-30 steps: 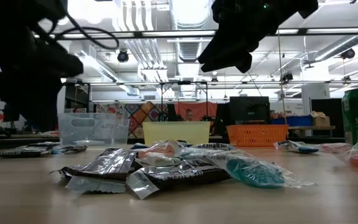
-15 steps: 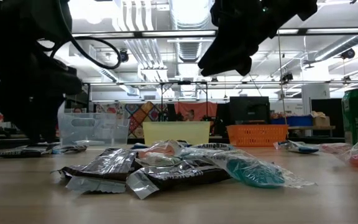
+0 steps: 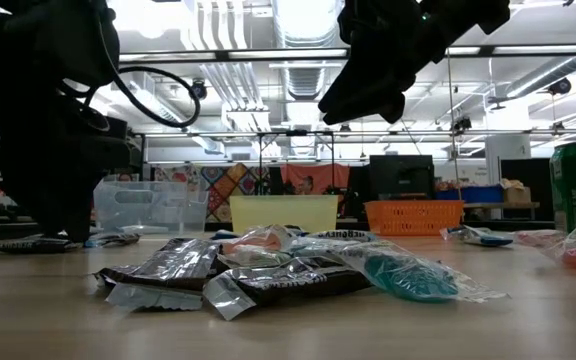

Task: Sort candy
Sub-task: Put the black chocolate into the orange bin

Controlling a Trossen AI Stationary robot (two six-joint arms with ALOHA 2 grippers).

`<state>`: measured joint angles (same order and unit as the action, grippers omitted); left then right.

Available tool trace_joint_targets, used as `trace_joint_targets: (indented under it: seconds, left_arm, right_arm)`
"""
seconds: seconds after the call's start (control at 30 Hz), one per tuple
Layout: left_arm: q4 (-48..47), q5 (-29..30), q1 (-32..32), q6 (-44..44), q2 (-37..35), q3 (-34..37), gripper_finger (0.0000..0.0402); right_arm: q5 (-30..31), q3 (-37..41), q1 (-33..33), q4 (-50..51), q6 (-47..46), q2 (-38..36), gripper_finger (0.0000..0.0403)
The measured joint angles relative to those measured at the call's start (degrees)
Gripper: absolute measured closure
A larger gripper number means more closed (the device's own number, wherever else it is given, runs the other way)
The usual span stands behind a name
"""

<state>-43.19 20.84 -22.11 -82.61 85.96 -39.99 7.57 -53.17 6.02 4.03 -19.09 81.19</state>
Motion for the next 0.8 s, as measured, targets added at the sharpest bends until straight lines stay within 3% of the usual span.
trace_joint_targets:
  seconds: [0.7, 0.8]
  left_arm:
    - [0.78, -1.27, -0.15, 4.35, -1.59, 0.00, 0.0391]
    - [0.76, -1.91, -0.25, 5.69, -3.62, 0.00, 0.0397]
  right_arm:
    - [-0.05, 0.00, 0.00, 0.04, 0.00, 0.00, 0.0266]
    - [-0.07, 0.00, 0.02, 0.06, 0.02, 0.00, 0.0266]
